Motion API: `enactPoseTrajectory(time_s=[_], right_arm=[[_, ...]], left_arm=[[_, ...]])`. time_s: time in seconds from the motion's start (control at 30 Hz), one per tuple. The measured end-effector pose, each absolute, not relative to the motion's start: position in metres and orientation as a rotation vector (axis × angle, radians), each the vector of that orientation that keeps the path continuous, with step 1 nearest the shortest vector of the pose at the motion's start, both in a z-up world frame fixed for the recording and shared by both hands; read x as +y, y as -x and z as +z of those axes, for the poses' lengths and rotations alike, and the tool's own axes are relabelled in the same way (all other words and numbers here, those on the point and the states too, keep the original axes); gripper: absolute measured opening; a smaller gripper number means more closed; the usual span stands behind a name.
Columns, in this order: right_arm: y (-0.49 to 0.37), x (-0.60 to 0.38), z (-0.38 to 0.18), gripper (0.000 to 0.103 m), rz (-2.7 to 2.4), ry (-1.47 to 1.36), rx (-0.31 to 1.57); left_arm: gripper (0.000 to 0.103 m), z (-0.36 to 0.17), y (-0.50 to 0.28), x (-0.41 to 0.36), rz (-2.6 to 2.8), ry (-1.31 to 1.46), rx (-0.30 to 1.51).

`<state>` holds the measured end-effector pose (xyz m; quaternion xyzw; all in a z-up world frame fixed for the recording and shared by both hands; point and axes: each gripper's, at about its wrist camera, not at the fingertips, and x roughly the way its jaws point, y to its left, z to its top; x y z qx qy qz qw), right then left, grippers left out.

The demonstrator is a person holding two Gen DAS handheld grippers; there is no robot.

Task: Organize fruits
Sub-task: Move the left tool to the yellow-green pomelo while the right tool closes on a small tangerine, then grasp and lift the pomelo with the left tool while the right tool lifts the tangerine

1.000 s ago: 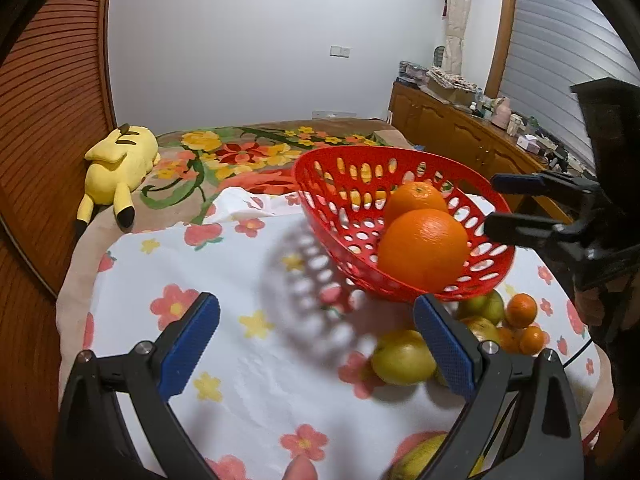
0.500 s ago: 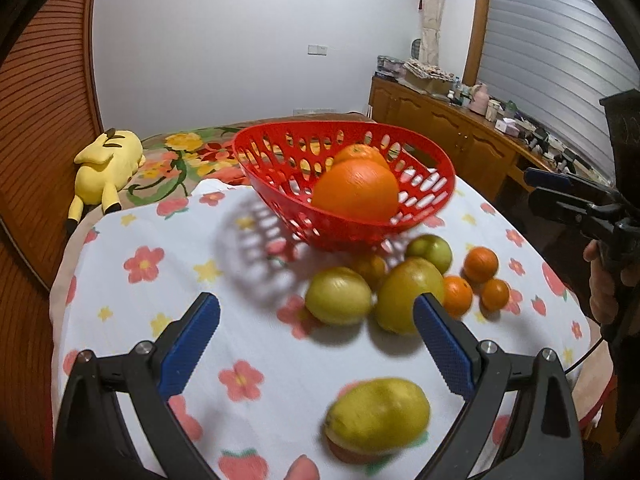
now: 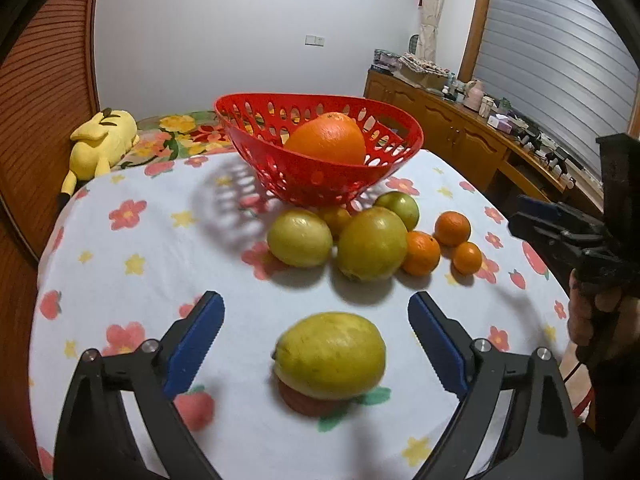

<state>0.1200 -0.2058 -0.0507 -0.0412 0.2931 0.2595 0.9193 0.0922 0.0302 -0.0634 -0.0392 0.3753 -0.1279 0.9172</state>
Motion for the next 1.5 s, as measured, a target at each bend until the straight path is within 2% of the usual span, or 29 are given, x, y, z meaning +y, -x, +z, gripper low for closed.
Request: enactPoseTrajectory(time_s=[0.17,0.4,0.63,0.77,0.87,0.97,1.03,1.07,1.5], right_arm=[[-0.122,-0.21,-0.069,0.089,0.519,0.076,0.627],[-0.127,-0.213,-0.095,0.072,0.507,0.052,0.687],[-0.13,-0.21,-0.106,0.067,0.503,0.052,0.721],[-0.135,-0.208,-0.109,0.063,0.491,0.058,0.753],[-0.138,-0.206,-0.112,0.054,0.494,0.061,0.777],[-0.14,-0.204,-0.114,0.05,0.483,0.071,0.792],[-0.142,-0.203,-0.115,0.042,0.48,0.077,0.803],[-0.142,-0.203,-0.116,0.036,0.482,0.078,0.806],[-0.131,-0.204,-0.119,0.035,0.514,0.062,0.804]], left_arm=[[0.092,-0.074,-0.086,0.022,-0.271,0.09,0.783],[0.091,-0.089,-0.082,0.015,-0.273,0.089,0.79],[0.091,-0.1,-0.083,0.012,-0.274,0.089,0.807],[0.087,-0.104,-0.084,0.013,-0.276,0.09,0.811],[0.083,-0.107,-0.084,0.015,-0.272,0.097,0.81],[0.083,-0.109,-0.085,0.016,-0.27,0.103,0.815],[0.083,-0.11,-0.085,0.017,-0.265,0.105,0.816],[0.083,-0.11,-0.086,0.016,-0.264,0.106,0.817],[0.078,-0.113,-0.089,0.02,-0.268,0.119,0.822]])
